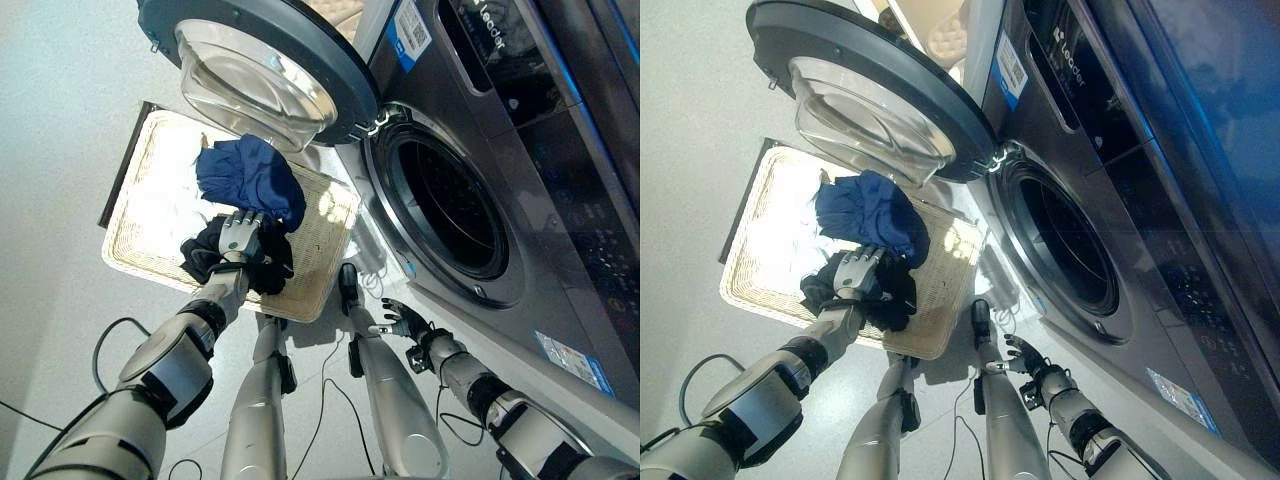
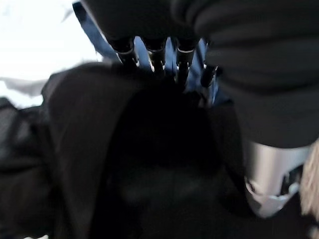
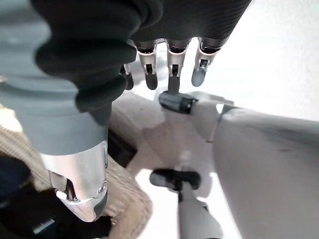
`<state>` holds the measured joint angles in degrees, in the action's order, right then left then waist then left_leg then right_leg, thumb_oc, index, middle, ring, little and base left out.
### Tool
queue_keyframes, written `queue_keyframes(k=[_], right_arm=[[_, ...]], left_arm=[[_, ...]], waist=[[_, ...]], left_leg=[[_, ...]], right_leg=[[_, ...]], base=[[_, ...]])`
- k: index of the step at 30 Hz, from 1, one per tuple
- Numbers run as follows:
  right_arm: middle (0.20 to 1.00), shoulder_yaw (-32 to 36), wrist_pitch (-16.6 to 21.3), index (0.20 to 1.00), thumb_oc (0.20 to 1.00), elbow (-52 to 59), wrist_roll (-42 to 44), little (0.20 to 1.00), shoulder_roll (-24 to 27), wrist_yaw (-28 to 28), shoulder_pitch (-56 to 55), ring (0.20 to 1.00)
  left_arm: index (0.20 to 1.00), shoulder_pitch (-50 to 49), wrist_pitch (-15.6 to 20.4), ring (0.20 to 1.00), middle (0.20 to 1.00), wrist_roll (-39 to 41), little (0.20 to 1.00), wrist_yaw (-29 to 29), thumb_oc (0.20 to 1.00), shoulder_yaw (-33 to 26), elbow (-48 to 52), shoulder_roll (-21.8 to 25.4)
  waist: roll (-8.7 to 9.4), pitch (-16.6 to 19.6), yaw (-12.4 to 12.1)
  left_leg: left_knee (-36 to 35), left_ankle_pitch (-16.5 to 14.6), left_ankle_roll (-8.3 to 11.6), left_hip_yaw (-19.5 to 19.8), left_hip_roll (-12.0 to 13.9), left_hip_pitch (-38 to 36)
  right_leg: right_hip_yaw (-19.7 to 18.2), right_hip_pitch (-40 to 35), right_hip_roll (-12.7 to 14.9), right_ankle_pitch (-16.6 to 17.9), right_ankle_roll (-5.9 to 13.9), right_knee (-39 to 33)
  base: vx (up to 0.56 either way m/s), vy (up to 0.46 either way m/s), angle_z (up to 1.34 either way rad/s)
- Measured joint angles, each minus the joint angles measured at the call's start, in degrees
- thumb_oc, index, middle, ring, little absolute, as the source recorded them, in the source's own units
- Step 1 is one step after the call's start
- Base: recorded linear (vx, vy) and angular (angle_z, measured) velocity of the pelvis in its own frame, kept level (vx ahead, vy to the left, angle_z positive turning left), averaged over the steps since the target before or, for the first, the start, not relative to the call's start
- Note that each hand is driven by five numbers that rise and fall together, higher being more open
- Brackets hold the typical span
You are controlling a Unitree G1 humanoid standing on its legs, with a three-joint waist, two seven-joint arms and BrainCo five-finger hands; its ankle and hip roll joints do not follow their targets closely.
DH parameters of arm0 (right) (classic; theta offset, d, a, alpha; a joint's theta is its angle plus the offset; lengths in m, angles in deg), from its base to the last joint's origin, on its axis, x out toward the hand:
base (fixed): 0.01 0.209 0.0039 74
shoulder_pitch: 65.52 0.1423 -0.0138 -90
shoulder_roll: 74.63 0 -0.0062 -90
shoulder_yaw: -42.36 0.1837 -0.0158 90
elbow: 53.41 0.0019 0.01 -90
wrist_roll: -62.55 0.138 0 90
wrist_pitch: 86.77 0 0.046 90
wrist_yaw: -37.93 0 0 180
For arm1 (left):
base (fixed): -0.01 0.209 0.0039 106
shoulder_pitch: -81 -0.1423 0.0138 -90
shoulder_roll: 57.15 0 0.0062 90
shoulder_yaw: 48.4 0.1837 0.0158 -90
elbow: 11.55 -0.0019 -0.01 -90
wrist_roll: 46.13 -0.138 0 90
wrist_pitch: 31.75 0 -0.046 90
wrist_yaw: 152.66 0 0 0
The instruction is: Put the clothes into the washing machine.
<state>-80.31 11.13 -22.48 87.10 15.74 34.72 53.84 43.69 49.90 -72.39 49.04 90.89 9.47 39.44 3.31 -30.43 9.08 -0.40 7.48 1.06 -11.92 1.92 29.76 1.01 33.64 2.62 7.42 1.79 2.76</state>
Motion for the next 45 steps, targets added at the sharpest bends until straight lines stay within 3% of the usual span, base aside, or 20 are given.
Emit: queue_keyframes(k=[1, 3, 5, 13, 15, 16, 17, 18, 19, 20, 25, 29, 33, 41, 45], right_arm=[[1.000, 0.00, 0.00, 1.000, 1.000, 0.00, 0.00, 1.000, 0.00, 0.00, 0.00, 1.000], [1.000, -0.06, -0.31, 1.000, 1.000, 1.01, 0.94, 1.000, 0.08, 0.01, 0.60, 1.000], [1.000, -0.03, -0.35, 1.000, 1.000, 1.76, 1.16, 1.000, 0.27, 0.02, 0.64, 1.000], [1.000, -0.51, -0.66, 1.000, 1.000, 2.96, 2.36, 1.000, 0.36, -0.02, 1.10, 1.000], [1.000, -1.34, -0.66, 1.000, 1.000, 2.96, 3.48, 1.000, 0.51, -0.01, 1.34, 1.000], [1.000, -1.69, -0.66, 1.000, 1.000, 3.11, 4.02, 1.000, 0.54, 0.00, 1.34, 1.000], [1.000, -1.69, -0.66, 1.000, 1.000, 3.11, 4.02, 1.000, 0.54, 0.00, 1.34, 1.000], [1.000, -1.91, -0.66, 1.000, 1.000, 3.40, 4.42, 1.000, 0.55, -0.01, 1.33, 1.000], [1.000, -1.94, -0.66, 1.000, 1.000, 3.77, 4.80, 1.000, 0.59, -0.01, 1.34, 1.000], [1.000, -1.94, -0.66, 1.000, 1.000, 3.90, 5.39, 1.000, 0.59, -0.01, 1.34, 1.000], [1.000, -1.99, -0.38, 1.000, 1.000, 4.42, 6.63, 1.000, 0.68, -0.03, 1.93, 1.000], [1.000, -1.94, -0.19, 1.000, 1.000, 4.75, 6.67, 1.000, 0.91, -0.09, 2.08, 1.000], [1.000, -1.70, 0.37, 1.000, 1.000, 4.10, 6.66, 1.000, 0.79, -0.36, 2.28, 1.000], [1.000, 0.23, 1.99, 1.000, 1.000, -0.33, 6.60, 1.000, 0.72, -1.85, 1.35, 1.000], [1.000, 1.41, 2.08, 1.000, 1.000, -1.06, 6.38, 1.000, 1.10, -2.06, -0.47, 1.000]], left_arm=[[1.000, 0.00, 0.00, 1.000, 1.000, 0.00, 1.000, 0.00, 1.000, 0.00, 0.00, 0.00], [1.000, 1.39, -4.47, 1.000, 1.000, -1.03, 1.000, -5.36, 1.000, 1.90, 0.04, -0.16], [1.000, 2.31, -6.41, 1.000, 1.000, -2.92, 1.000, -7.67, 1.000, 2.93, -0.03, -0.20], [1.000, 6.76, -17.02, 1.000, 1.000, -17.58, 1.000, -20.34, 1.000, 8.12, 0.14, -1.61], [1.000, 7.93, -19.93, 1.000, 1.000, -24.41, 1.000, -24.79, 1.000, 9.38, 0.17, -1.91], [0.815, 8.16, -20.50, 0.815, 0.815, -26.65, 0.815, -26.15, 0.815, 10.19, 0.20, -1.90], [0.815, 8.16, -20.50, 0.815, 0.815, -26.65, 0.815, -26.15, 0.815, 10.19, 0.20, -1.90], [0.649, 8.55, -21.23, 0.649, 0.649, -31.50, 0.649, -28.26, 0.649, 10.95, 0.31, -1.90], [0.354, 8.89, -21.70, 0.354, 0.354, -34.62, 0.354, -29.33, 0.354, 11.71, 0.34, -1.87], [0.200, 8.97, -21.77, 0.200, 0.200, -36.27, 0.200, -29.99, 0.200, 11.84, 0.40, -1.87], [0.200, 9.91, -20.28, 0.200, 0.200, -42.78, 0.200, -35.66, 0.200, 13.01, 2.89, -0.85], [0.200, 9.67, -19.84, 0.200, 0.200, -40.76, 0.200, -36.21, 0.200, 13.76, 5.96, 0.73], [0.200, 9.94, -19.86, 0.200, 0.200, -33.30, 0.200, -34.54, 0.200, 14.24, 8.23, 2.68], [0.200, 9.03, -19.66, 0.200, 0.200, -22.21, 0.200, -26.28, 0.200, 12.50, 9.10, 6.06], [0.200, 7.09, -14.98, 0.200, 0.200, -13.41, 0.200, -20.41, 0.200, 9.80, 7.96, 6.09]], waist=[[0.00, 0.00, 0.00], [0.02, 0.01, 0.98], [0.04, 0.03, 1.27], [0.49, 0.32, 2.58], [0.87, 0.53, 2.86], [0.96, 0.60, 2.91], [0.96, 0.60, 2.91], [1.23, 0.76, 3.01], [1.39, 0.82, 3.11], [1.46, 0.86, 3.38], [1.61, 0.90, 4.12], [1.60, 0.90, 3.95], [1.55, 0.87, 3.67], [1.24, 0.93, -0.40], [-0.66, 0.82, -1.98]], left_leg=[[0.00, 0.00, 0.00, 0.00, 0.00, 0.00], [0.10, 0.16, -0.23, -0.42, -0.12, 1.27], [0.33, 0.21, -0.29, -0.44, -0.17, 2.01], [1.77, 0.22, -0.33, -0.55, -0.13, 5.50], [2.01, 0.29, -0.41, -0.68, -0.09, 6.58], [2.13, 0.28, -0.41, -0.67, -0.05, 7.02], [2.13, 0.28, -0.41, -0.67, -0.05, 7.02], [2.23, 0.31, -0.43, -0.65, 0.00, 7.88], [2.30, 0.35, -0.47, -0.58, 0.05, 8.57], [2.33, 0.35, -0.47, -0.56, 0.08, 8.85], [2.28, 0.38, -0.48, -0.42, 0.13, 10.13], [2.21, 0.43, -0.46, -0.03, 0.17, 10.01], [2.14, 0.86, -0.41, 0.97, 0.05, 8.42], [-0.72, 2.82, 0.33, 2.83, 0.19, 1.51], [-2.32, 3.75, 0.53, 4.57, 0.23, -2.14]], right_leg=[[0.00, 0.00, 0.00, 0.00, 0.00, 0.00], [-0.29, 1.69, 0.14, -0.02, 0.02, 0.86], [-0.31, 2.47, 0.21, -0.04, 0.05, 1.13], [-0.52, 5.90, 0.27, -0.04, 0.08, 2.40], [-0.72, 7.23, 0.25, 0.01, 0.12, 2.77], [-0.72, 7.68, 0.23, 0.01, 0.13, 2.89], [-0.72, 7.68, 0.23, 0.01, 0.13, 2.89], [-0.75, 8.53, 0.18, 0.02, 0.19, 2.92], [-0.78, 9.13, 0.11, 0.24, -0.03, 2.91], [-0.78, 9.41, 0.08, 0.30, -0.11, 2.90], [-0.68, 10.62, 0.08, 0.36, -0.19, 2.85], [-0.37, 10.41, 0.11, 0.37, -0.21, 2.89], [0.41, 8.43, 0.35, 0.36, -0.22, 2.95], [2.01, 1.87, 0.12, -0.20, -0.03, 2.92], [3.50, -2.25, 0.16, -0.82, -0.22, 2.71]], base=[[0.01, 0.008, -0.05], [0.01, 0.003, -0.03], [0.00, 0.000, 0.00], [0.00, 0.000, 0.00], [-0.01, -0.022, -0.05], [0.00, 0.000, 0.00], [0.00, 0.000, 0.00], [0.00, 0.000, 0.00], [0.00, 0.000, 0.00], [-0.02, -0.032, 0.00], [0.00, 0.000, 0.00], [-0.01, -0.016, 0.03], [-0.03, -0.026, 0.09], [-0.03, -0.031, 0.09], [-0.03, -0.040, 0.26]])
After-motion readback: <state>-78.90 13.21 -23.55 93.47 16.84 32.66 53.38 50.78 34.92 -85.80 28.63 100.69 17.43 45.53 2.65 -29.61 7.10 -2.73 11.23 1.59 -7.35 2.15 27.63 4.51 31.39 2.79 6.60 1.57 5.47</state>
